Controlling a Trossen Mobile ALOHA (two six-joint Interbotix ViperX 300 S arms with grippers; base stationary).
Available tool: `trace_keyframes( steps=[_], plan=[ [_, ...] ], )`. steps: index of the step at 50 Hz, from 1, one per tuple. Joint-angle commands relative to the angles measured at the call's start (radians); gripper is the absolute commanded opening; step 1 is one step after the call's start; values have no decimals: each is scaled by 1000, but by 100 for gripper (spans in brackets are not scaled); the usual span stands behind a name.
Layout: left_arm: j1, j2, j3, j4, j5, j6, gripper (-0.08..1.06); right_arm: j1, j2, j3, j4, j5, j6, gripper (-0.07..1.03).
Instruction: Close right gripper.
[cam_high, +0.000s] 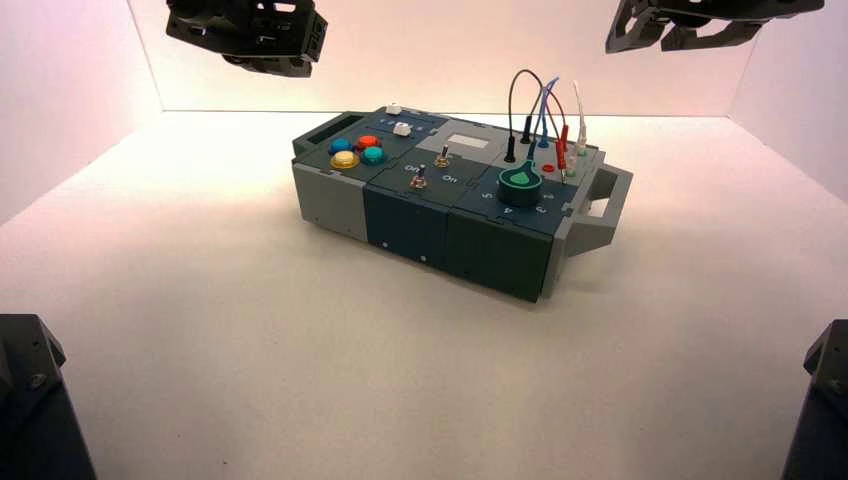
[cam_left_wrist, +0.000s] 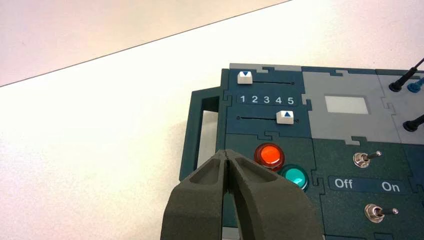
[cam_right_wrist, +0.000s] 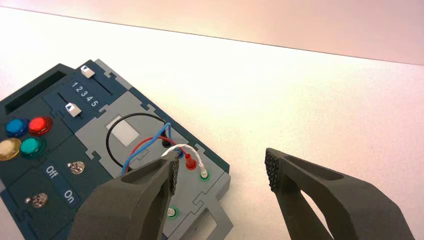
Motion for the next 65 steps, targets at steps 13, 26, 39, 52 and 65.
trace_keyframes(
  steps=[13,26,39,52,65],
  plan=[
    [5,-21,-9,3,-11,6,-3,3,-12,-25,3,-6,2,89],
    [3,-26,-9,3,-11,6,-3,3,-12,-25,2,-6,2,89],
    [3,-28,-9,3,-11,5,-3,3,-21,-23,3,-6,2,89],
    [5,-26,-9,3,-9,5,-3,3,-28,-18,5,-6,3,88],
    [3,-28,-8,3,-11,5,-3,3,-28,-18,5,-2,3,66]
  ],
)
